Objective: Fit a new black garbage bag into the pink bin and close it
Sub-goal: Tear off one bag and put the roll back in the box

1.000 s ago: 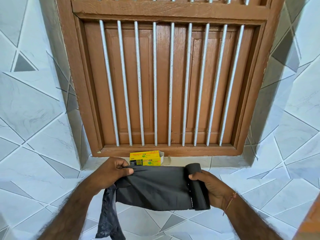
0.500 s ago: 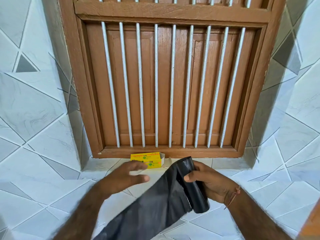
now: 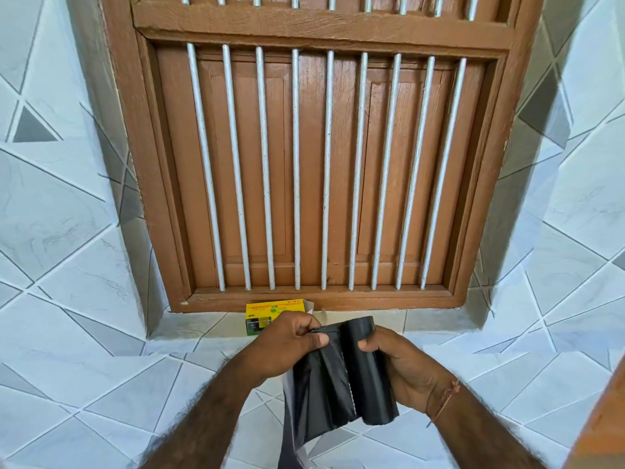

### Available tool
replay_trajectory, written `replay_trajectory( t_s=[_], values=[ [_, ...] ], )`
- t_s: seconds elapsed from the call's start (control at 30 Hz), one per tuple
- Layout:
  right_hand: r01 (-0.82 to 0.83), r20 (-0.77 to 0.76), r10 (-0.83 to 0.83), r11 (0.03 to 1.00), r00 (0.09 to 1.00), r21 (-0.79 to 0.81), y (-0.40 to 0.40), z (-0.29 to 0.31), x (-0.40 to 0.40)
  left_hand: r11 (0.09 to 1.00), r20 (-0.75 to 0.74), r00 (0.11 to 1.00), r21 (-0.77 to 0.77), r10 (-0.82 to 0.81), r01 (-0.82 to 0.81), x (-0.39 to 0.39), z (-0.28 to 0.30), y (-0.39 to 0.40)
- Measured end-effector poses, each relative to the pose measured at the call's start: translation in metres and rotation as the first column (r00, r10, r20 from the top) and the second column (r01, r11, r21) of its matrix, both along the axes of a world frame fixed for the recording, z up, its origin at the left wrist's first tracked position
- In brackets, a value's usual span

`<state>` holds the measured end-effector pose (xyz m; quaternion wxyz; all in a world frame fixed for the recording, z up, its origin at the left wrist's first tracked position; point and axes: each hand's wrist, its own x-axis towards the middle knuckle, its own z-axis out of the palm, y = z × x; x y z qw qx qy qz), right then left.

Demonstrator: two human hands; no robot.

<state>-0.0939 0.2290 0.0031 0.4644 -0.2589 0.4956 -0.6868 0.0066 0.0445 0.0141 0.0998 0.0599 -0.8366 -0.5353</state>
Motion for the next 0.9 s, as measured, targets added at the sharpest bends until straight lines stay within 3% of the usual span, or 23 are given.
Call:
replay_trajectory(
  t_s=[0.1,0.33,0.53,0.7,0.9],
  values=[
    [0.087,-0.059,-0.087,0.996,0.994,-0.008,-0.001,-0.002,-0.004,0.999,0.012,1.0,-0.031,0.02,-0.02,-0.001,-0.002,-0.003],
    [0.144,-0.032,-0.142,0.989,0.989,0.039,-0.001,0.0,-0.004,0.992,0.016,0.997,-0.102,0.076,-0.074,-0.001,-0.005,-0.001],
    [0.131,-0.071,-0.133,0.991,0.989,-0.028,-0.002,-0.001,-0.003,0.994,0.011,0.999,0.099,0.049,-0.049,0.003,0.003,0.001],
    [0.178,-0.131,-0.181,0.983,0.975,-0.033,-0.007,0.002,-0.001,0.993,0.005,0.995,-0.069,0.096,-0.095,-0.003,0.01,0.007],
    [0.324,-0.085,-0.327,0.945,0.941,-0.052,-0.019,0.003,0.001,0.925,-0.16,0.954,-0.248,0.253,-0.287,-0.014,0.002,0.018]
  ],
)
